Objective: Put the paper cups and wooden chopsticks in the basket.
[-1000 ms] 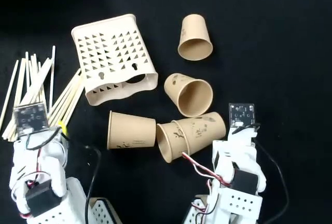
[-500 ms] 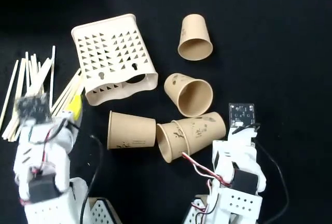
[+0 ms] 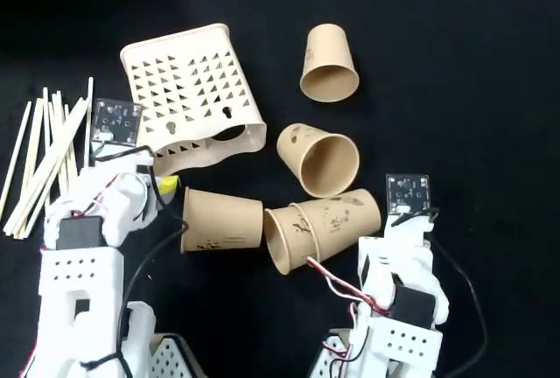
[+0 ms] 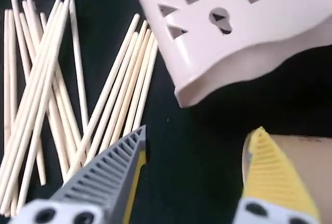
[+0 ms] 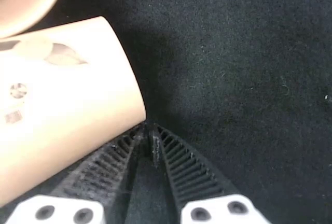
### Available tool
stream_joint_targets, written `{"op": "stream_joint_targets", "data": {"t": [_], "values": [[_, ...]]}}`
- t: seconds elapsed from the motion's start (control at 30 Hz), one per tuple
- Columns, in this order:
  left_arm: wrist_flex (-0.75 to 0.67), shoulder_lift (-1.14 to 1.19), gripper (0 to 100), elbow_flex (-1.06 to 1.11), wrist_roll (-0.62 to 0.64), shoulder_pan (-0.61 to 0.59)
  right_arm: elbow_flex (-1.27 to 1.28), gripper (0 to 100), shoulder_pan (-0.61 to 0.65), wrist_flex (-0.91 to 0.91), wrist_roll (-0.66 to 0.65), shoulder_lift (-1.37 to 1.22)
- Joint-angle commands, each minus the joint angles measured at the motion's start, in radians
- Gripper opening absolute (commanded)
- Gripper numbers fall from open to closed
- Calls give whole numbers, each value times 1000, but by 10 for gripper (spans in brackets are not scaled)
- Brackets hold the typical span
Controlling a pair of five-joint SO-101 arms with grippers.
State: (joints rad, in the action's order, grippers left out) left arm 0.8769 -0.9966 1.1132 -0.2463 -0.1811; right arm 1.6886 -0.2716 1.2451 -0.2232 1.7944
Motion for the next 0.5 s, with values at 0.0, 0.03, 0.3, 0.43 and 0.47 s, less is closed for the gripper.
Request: {"op": "stream_joint_targets", "data": {"t": [0.0,0.03,0.3,0.43,0.47], "values": [[-213,23,314,91,-14,15,-1,13,-6,5,0,-4],[-278,32,314,130,-14,15,-1,13,-6,5,0,-4],[-715,89,287,311,124,-33,-1,13,-6,5,0,-4],[-798,106,252,340,126,-31,-1,13,-6,5,0,-4],[-806,112,242,340,126,-30,-1,13,-6,5,0,-4]]}}
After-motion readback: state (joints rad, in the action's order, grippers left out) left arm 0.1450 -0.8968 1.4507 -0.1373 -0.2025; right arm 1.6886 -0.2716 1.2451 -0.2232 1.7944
